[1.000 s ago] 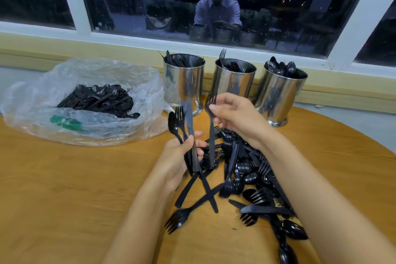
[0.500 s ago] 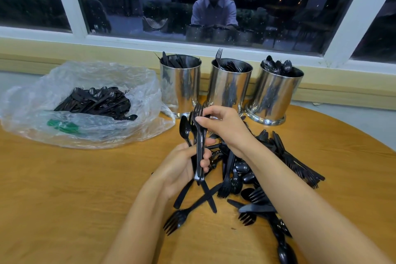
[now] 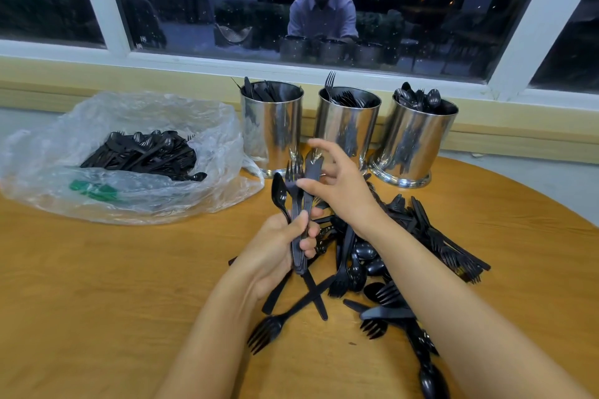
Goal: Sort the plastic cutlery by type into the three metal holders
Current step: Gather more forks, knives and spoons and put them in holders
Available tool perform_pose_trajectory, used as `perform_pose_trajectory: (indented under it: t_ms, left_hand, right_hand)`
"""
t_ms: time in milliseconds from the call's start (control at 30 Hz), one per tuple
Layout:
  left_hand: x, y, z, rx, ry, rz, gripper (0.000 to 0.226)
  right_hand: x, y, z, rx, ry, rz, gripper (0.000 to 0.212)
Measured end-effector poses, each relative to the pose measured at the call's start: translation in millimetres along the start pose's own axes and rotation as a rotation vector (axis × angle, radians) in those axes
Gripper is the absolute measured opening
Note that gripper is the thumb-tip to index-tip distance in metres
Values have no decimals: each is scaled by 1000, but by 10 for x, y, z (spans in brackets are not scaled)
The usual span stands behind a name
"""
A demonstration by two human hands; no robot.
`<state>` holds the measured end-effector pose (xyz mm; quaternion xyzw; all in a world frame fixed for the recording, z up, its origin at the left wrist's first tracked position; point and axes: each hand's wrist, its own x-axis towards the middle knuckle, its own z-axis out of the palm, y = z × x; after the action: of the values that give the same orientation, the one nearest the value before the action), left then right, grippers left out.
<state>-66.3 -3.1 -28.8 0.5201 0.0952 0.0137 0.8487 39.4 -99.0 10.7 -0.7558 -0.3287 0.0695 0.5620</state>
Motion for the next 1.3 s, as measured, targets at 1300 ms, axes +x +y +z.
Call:
perform_pose_trajectory:
  t_ms: [1300]
  left_hand:
    - [34,91,-170,123,556,227,30]
  right_hand:
    - [39,604,-103,-962,-401,32,17]
